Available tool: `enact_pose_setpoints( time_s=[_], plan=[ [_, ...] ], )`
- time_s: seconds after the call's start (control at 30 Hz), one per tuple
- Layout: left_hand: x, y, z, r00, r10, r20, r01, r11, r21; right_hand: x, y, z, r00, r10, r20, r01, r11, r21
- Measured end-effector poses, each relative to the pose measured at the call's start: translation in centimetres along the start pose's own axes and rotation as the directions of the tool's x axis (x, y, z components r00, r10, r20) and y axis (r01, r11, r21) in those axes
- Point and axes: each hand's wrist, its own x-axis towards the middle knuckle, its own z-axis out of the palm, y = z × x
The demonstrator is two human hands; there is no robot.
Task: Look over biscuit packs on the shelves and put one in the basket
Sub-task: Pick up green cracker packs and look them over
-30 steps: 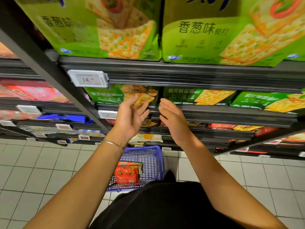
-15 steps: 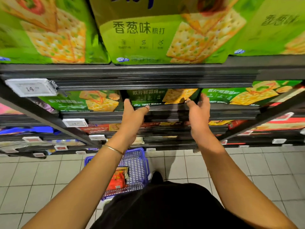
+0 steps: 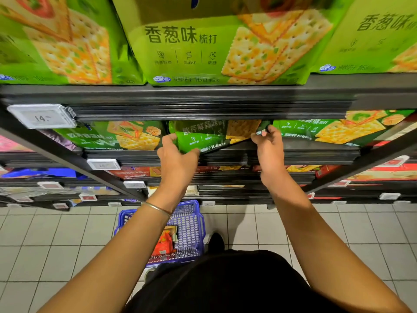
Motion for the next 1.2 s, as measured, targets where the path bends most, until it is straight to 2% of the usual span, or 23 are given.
enact_pose_setpoints(
  time_s=[0.1, 0.27, 0.37, 0.43, 0.53, 0.6, 0.7, 0.77, 0.9, 0.97, 1.03, 1.1, 1.13, 1.2],
  plan=[
    [0.0, -0.6, 0.0, 0.998, 0.047, -0.047, -0.046, 0.998, 0.038, 0.0, 0.5, 0.2, 0.999, 0.046, 0.025, -0.046, 0.999, 0.014],
    [0.2, -1.5, 0.5, 0.995, 0.036, -0.088, -0.043, 0.996, -0.077, -0.2, 1.0, 1.1, 0.992, 0.111, 0.065, -0.117, 0.989, 0.091],
    [0.7, -1.8, 0.2, 0.993, 0.042, -0.107, -0.05, 0.996, -0.073, -0.6, 1.1, 1.5, 0.981, 0.174, 0.09, -0.191, 0.95, 0.249],
    [0.9, -2.2, -0.2, 0.99, 0.091, -0.106, -0.094, 0.995, -0.024, -0.9, 1.4, 1.6, 0.961, 0.238, 0.141, -0.27, 0.917, 0.293],
    [1.0, -2.5, -0.9, 0.99, 0.122, -0.069, -0.121, 0.993, 0.019, -1.6, 1.7, 2.3, 0.9, 0.347, 0.266, -0.417, 0.863, 0.286],
    [1.1, -2.4, -1.4, 0.992, 0.12, -0.034, -0.119, 0.993, 0.019, -2.1, 1.8, 2.9, 0.883, 0.359, 0.302, -0.444, 0.847, 0.293],
    [1.4, -2.5, -2.4, 0.983, 0.184, 0.016, -0.185, 0.981, 0.054, -2.4, 2.0, 3.3, 0.892, 0.349, 0.286, -0.434, 0.837, 0.333],
    [1.7, -2.5, -3.5, 0.971, 0.231, 0.063, -0.235, 0.97, 0.064, -2.4, 2.1, 3.5, 0.898, 0.359, 0.254, -0.425, 0.855, 0.295],
    [3.0, -2.0, -5.5, 0.967, 0.206, 0.151, -0.21, 0.978, 0.014, -2.4, 2.3, 4.6, 0.887, 0.4, 0.229, -0.448, 0.865, 0.226],
    [3.6, -1.7, -6.2, 0.961, 0.236, 0.143, -0.248, 0.965, 0.079, -2.5, 2.6, 5.0, 0.879, 0.41, 0.244, -0.46, 0.862, 0.213],
    [4.4, -1.7, -6.8, 0.951, 0.278, 0.138, -0.304, 0.925, 0.228, -2.7, 3.0, 5.2, 0.853, 0.408, 0.327, -0.503, 0.811, 0.3],
    [4.8, -1.6, -7.2, 0.943, 0.317, 0.102, -0.332, 0.877, 0.348, -2.8, 3.2, 5.2, 0.825, 0.381, 0.417, -0.553, 0.693, 0.461],
    [4.9, -1.5, -7.3, 0.94, 0.33, 0.089, -0.339, 0.865, 0.371, -3.0, 3.3, 5.1, 0.816, 0.358, 0.454, -0.568, 0.641, 0.516],
    [4.9, -1.3, -7.4, 0.947, 0.311, 0.082, -0.32, 0.879, 0.353, -3.2, 3.5, 4.8, 0.815, 0.309, 0.49, -0.563, 0.62, 0.546]
  ],
)
